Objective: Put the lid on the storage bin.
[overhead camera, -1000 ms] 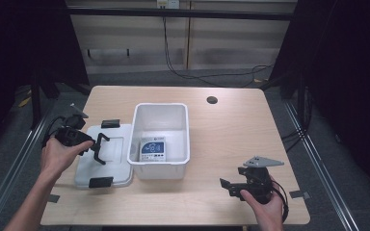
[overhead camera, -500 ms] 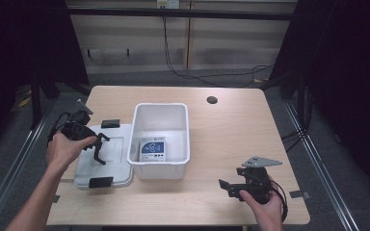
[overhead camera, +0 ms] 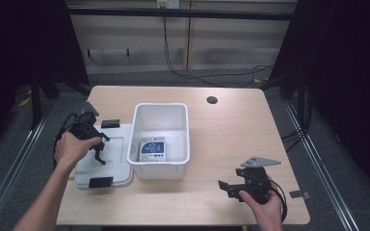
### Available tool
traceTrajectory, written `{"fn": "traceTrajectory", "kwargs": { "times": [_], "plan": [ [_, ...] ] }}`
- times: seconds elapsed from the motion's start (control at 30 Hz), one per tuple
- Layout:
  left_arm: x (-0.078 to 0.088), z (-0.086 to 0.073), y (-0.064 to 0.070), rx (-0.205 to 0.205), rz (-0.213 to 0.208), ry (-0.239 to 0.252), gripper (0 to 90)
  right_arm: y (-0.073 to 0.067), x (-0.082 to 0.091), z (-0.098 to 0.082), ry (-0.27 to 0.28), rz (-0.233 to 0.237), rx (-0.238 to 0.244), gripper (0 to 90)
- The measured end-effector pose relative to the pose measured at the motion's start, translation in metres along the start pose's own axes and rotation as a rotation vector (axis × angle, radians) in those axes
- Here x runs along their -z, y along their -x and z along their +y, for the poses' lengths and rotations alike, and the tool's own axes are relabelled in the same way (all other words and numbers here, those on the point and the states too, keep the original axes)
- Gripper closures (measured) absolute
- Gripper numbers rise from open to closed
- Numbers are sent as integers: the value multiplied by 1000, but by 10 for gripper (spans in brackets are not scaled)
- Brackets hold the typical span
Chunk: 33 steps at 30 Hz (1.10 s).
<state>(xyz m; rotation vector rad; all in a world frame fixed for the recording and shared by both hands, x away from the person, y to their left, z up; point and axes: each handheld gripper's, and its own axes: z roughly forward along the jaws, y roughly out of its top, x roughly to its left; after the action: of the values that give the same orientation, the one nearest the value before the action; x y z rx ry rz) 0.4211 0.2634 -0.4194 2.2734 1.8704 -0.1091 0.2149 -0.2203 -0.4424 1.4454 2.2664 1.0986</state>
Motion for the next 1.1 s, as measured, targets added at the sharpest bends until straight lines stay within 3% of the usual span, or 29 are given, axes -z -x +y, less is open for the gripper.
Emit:
{"fn": "traceTrajectory", "kwargs": {
  "times": [0.27, 0.37, 0.7, 1.1],
  "plan": [
    [-2, 3, 2, 15, 3, -24, 799, 0, -1, 0, -8, 9, 0, 177],
    [-2, 3, 4, 37, 25, -2, 821, -1, -2, 0, -19, 12, 1, 177],
    [0, 5, 7, 23, 75, -34, 849, 0, -2, 0, -15, 11, -1, 177],
    [13, 6, 6, 4, 87, -48, 849, -1, -4, -1, -28, 18, -2, 177]
  ]
}}
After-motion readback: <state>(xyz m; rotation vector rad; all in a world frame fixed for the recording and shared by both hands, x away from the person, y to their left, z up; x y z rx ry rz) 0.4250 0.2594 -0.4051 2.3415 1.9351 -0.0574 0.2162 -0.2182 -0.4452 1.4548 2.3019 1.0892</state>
